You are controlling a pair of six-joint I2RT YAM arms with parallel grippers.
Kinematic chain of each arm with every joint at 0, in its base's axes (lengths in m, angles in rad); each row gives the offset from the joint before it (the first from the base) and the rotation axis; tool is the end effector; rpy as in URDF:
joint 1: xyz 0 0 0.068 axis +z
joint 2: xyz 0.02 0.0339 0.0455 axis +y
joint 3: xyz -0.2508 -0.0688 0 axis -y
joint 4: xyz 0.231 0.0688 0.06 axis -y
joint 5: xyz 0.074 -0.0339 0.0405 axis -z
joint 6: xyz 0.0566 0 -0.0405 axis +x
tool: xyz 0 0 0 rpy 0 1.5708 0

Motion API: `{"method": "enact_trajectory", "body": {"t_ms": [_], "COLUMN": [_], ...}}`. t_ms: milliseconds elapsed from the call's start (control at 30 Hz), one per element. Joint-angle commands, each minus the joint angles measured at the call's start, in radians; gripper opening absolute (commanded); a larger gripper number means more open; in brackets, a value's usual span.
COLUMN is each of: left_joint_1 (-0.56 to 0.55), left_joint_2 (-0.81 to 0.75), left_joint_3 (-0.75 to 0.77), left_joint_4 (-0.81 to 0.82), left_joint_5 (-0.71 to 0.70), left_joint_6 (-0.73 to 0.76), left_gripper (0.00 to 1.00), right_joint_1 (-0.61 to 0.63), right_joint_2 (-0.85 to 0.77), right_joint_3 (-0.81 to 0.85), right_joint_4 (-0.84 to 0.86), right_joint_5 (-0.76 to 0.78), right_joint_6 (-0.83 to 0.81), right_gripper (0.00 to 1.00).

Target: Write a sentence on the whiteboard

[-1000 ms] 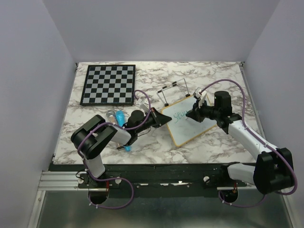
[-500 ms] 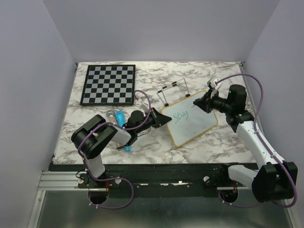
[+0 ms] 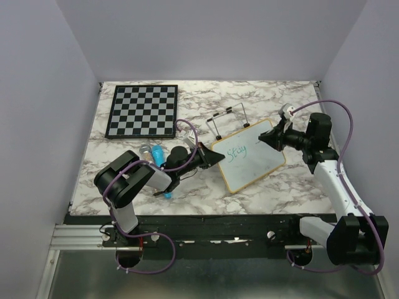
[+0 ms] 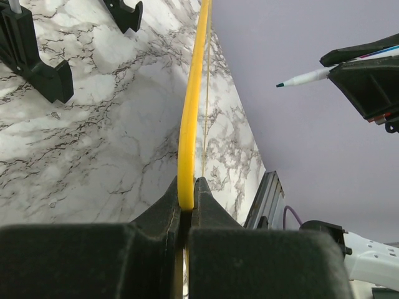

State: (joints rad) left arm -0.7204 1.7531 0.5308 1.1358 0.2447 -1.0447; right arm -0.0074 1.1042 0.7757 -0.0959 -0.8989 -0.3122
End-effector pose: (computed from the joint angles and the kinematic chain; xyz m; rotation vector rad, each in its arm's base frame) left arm 0.2383 -0.2275 0.1524 -0.0947 1.8984 -1.4853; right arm 0.2450 0.0425 0.2748 -0.8266 1.6927 0.6718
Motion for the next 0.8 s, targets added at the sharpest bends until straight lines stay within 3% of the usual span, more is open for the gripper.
{"method": "enact_trajectory", "body": {"t_ms": [0,767], "left_joint_1": [-0.002,-0.004], "left_joint_2": [0.002,-0.007], "left_joint_3": [-0.028,-0.035], "left_joint_4": [0.01,0.012], "left_joint_5": [0.024,0.024], "left_joint_6": [0.043,0.005], "left_gripper": [0.0,0.0], "right_joint_1": [-0.011,-0.029], "right_joint_2": [0.008,-0.017], "right_joint_3": [0.007,-0.01], "right_joint_4": [-0.034,-0.036], "right_joint_5": [-0.057,-0.084], "right_joint_6": [-0.036,-0.053], "right_gripper": [0.01,0.01]}}
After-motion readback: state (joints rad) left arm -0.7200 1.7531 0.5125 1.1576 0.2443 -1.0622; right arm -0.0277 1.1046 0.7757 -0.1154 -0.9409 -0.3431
